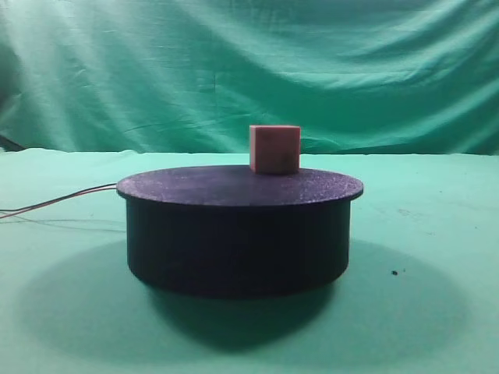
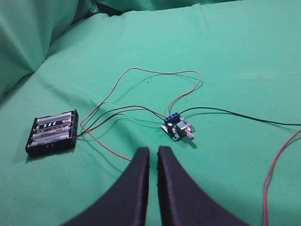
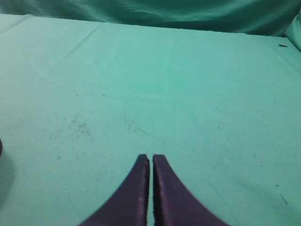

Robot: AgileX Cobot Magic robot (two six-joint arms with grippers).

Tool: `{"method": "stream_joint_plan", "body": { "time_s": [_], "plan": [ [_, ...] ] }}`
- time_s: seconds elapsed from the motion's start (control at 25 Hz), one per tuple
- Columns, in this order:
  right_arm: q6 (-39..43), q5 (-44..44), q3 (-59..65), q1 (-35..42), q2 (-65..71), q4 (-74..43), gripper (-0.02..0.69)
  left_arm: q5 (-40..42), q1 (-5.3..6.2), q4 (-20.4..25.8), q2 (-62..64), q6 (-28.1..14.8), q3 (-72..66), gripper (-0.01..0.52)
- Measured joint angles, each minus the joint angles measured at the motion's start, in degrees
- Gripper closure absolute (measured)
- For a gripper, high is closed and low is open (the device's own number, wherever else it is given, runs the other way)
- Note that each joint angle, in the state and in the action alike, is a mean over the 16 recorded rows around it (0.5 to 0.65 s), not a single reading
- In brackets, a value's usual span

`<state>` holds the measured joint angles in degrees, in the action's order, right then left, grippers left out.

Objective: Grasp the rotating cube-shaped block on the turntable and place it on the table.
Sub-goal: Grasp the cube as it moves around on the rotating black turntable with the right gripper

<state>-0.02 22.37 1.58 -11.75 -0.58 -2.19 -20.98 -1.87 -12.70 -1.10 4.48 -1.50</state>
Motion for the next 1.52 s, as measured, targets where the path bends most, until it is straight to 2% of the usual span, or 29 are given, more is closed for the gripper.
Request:
{"method": "stream_joint_plan", "body": {
  "time_s": [0.64, 1.04, 1.16, 1.32, 1.52],
  "plan": [
    [0.0, -0.8, 0.0, 0.0, 0.0, 0.0, 0.665, 0.0, 0.0, 0.0, 0.0, 0.0, 0.0, 0.514],
    [2.0, -16.2, -0.7, 0.0, 0.2, 4.7, 0.665, 0.0, 0.0, 0.0, 0.0, 0.0, 0.0, 0.514],
    [2.8, -18.3, -2.8, 0.0, 1.6, 6.5, 0.665, 0.0, 0.0, 0.0, 0.0, 0.0, 0.0, 0.514],
    [4.3, -16.0, -7.6, 0.0, 6.0, 8.8, 0.665, 0.0, 0.0, 0.0, 0.0, 0.0, 0.0, 0.514],
    [5.3, -6.6, -14.3, 0.0, 14.5, 9.8, 0.665, 0.0, 0.0, 0.0, 0.0, 0.0, 0.0, 0.514]
  ]
}}
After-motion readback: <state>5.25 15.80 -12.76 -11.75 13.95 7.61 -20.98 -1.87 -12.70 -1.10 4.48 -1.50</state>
